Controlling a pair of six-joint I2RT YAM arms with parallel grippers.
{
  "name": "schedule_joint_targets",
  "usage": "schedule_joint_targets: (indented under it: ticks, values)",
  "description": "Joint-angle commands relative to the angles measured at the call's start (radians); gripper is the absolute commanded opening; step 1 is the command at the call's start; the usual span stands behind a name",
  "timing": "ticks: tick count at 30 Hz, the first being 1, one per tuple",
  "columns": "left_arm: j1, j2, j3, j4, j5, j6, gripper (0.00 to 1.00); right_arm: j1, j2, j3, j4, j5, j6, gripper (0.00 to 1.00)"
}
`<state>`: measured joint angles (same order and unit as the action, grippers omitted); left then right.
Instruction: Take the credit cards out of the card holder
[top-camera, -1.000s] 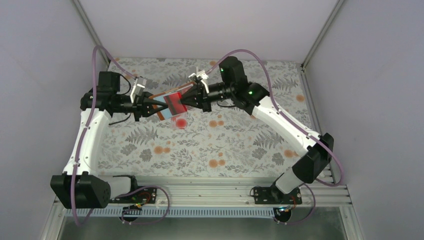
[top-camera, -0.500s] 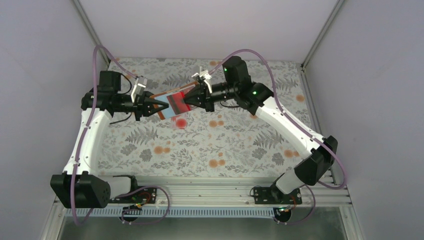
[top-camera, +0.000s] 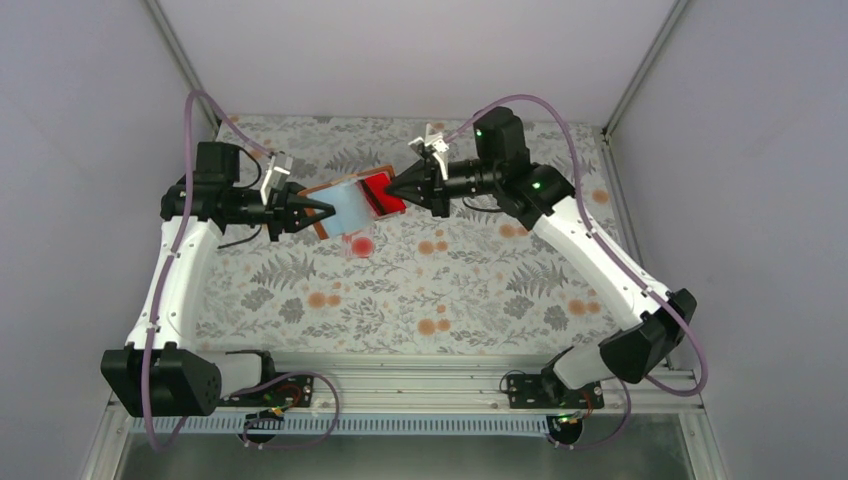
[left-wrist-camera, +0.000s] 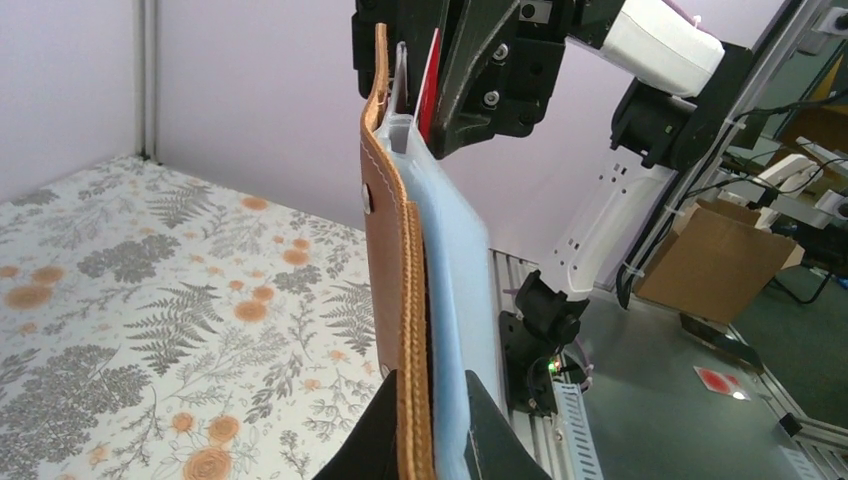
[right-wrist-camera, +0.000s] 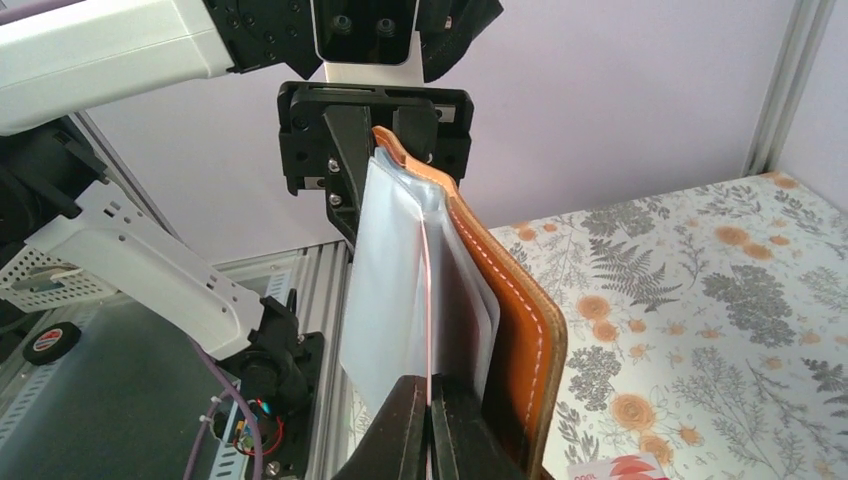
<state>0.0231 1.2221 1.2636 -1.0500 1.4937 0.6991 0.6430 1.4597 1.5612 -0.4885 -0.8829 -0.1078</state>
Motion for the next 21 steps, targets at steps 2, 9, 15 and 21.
schedule_joint_targets:
  ticks: [2,9,15,21]
  values:
    - [0.000,-0.009,0.002,0.027,0.011,-0.014,0.02,-0.040,-0.047,-0.006,-0.033,0.029,-0.040,0.04]
    - [0.006,-0.005,-0.064,0.265,-0.242,-0.300,0.02,-0.130,-0.085,-0.001,-0.127,0.177,-0.010,0.04]
    - [0.026,-0.003,-0.070,0.311,-0.314,-0.362,0.02,-0.147,-0.025,0.012,-0.195,0.494,0.216,0.04]
    - [0.038,-0.009,-0.078,0.320,-0.320,-0.372,0.02,-0.152,0.054,-0.080,-0.200,0.660,0.380,0.04]
